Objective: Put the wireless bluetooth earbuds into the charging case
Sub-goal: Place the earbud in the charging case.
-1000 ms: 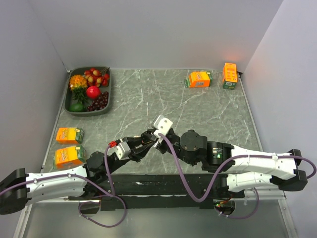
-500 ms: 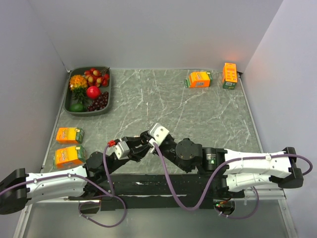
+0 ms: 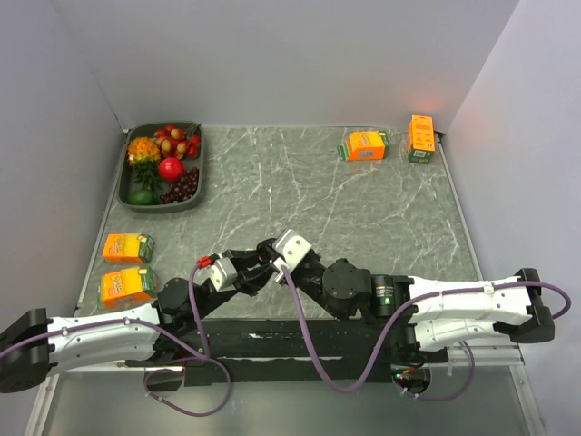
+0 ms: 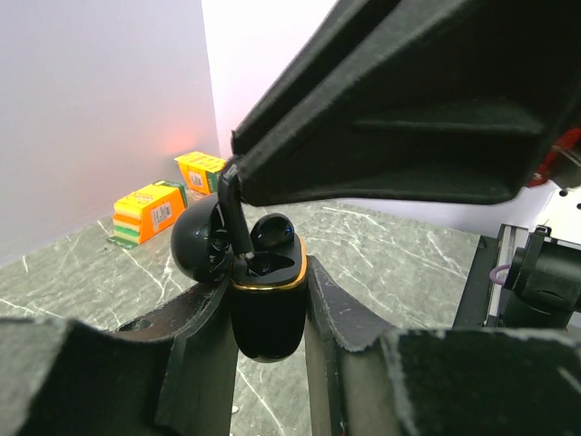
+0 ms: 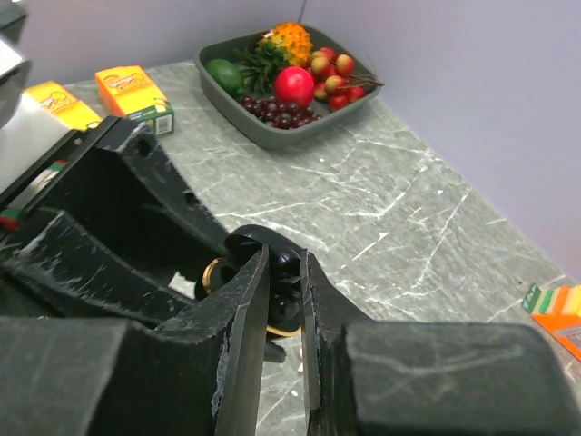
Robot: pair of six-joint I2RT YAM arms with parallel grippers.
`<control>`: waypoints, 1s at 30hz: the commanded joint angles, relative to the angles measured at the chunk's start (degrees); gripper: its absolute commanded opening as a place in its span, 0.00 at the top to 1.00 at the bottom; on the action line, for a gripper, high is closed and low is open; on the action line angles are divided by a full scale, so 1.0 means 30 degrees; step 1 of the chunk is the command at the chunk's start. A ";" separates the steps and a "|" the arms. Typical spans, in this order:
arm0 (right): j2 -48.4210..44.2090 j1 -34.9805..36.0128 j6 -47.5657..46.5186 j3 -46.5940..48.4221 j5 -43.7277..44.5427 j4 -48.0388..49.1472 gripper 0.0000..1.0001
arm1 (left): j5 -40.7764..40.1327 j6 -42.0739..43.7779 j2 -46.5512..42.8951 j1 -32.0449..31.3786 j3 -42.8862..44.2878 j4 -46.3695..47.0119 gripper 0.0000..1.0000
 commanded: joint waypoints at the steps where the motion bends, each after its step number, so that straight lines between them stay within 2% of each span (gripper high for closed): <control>1: -0.0481 0.0528 -0.0325 -0.0285 0.0174 0.0719 1.00 | 0.0019 -0.0232 -0.0124 -0.0087 0.0642 0.1241 0.99; 27: -0.0305 0.1232 0.0026 -0.0871 0.0731 -0.0423 1.00 | -0.0099 -0.0291 -0.0183 -0.0058 0.0671 0.1270 0.99; 28: -0.0189 0.1232 0.0200 -0.0783 0.0760 -0.0569 0.98 | -0.0099 -0.0290 -0.0183 -0.0087 0.0671 0.1241 0.99; 30: -0.0130 0.1232 0.0319 -0.0549 0.0965 -0.0717 0.78 | -0.0099 -0.0290 -0.0125 -0.0057 0.0671 0.1329 0.99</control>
